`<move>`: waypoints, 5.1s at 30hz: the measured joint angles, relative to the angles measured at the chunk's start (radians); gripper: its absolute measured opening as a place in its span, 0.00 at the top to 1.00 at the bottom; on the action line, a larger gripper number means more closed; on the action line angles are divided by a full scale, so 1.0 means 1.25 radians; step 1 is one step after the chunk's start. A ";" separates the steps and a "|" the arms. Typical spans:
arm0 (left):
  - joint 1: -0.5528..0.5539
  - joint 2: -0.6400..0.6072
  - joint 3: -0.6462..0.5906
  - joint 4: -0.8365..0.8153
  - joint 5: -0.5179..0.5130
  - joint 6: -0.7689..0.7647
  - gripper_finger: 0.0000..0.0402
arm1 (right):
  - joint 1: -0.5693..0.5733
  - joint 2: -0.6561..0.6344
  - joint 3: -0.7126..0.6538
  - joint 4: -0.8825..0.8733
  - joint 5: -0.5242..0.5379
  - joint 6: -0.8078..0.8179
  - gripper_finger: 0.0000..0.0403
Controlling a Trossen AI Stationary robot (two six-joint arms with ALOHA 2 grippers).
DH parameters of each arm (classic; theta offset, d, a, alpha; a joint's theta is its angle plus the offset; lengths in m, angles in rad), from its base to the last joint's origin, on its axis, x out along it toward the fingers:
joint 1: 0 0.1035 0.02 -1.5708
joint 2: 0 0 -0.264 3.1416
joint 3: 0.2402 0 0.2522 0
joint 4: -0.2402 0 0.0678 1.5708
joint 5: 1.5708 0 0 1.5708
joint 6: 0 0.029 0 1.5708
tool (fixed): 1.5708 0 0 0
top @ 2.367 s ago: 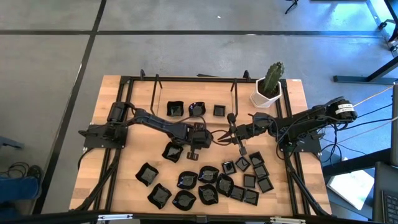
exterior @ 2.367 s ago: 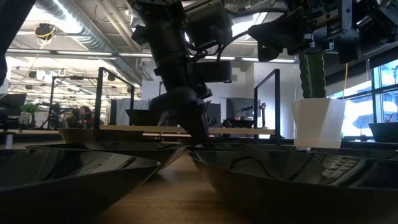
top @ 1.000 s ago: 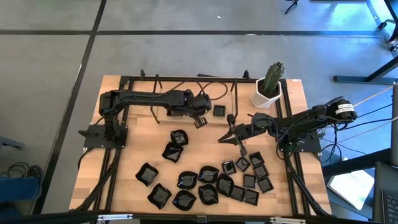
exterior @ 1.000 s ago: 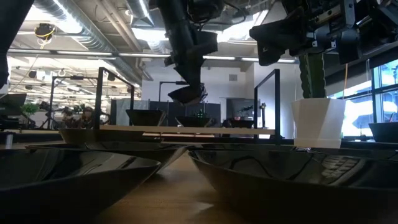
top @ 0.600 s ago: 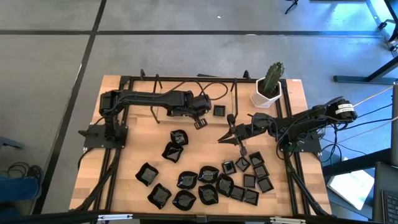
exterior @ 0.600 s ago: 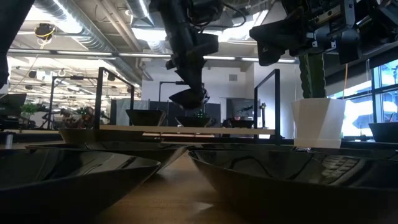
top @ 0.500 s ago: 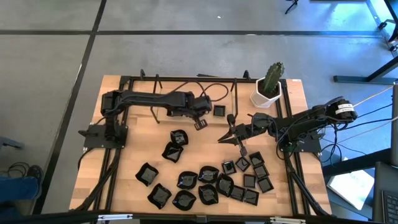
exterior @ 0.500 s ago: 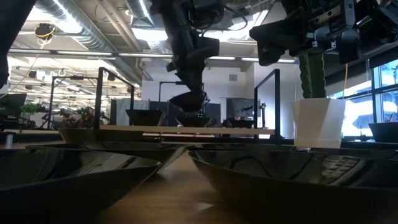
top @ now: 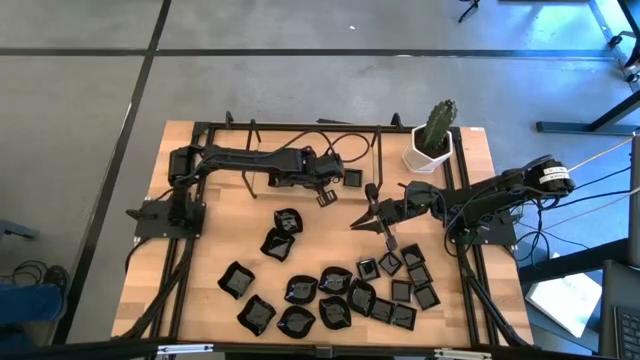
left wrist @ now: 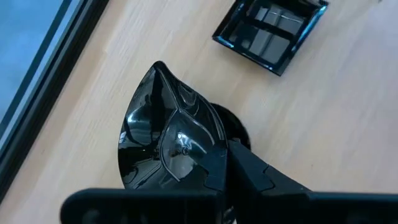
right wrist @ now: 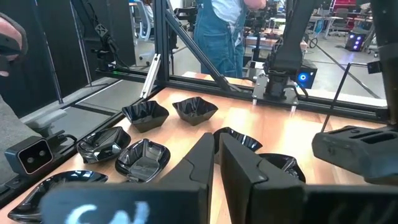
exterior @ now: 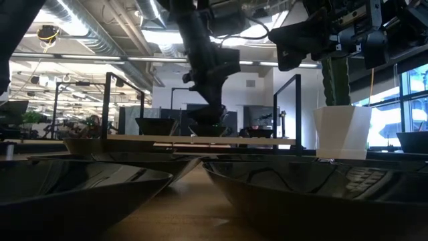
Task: Pick & Place Mini shaped plates
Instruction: Stack the leaf-shaped plate on the top of the leaf-shaped plate on the shelf
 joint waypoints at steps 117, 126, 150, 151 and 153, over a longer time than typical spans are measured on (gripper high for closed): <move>-0.032 0.099 0.118 -0.104 -0.135 0.034 0.79 | 0.000 0.000 0.000 -0.002 0.000 0.018 0.93; -0.053 0.103 0.122 -0.058 -0.024 0.134 0.91 | 0.000 0.000 0.000 -0.003 0.000 0.018 0.93; -0.009 0.122 0.121 -0.058 -0.110 0.146 0.99 | 0.000 0.000 0.000 -0.007 0.000 0.017 0.93; -0.013 0.114 0.121 -0.057 -0.127 0.148 0.99 | 0.000 0.000 0.000 -0.007 0.000 0.017 0.93; -0.020 0.095 0.121 -0.059 -0.167 0.155 0.99 | 0.000 0.000 0.000 -0.007 0.000 0.017 0.93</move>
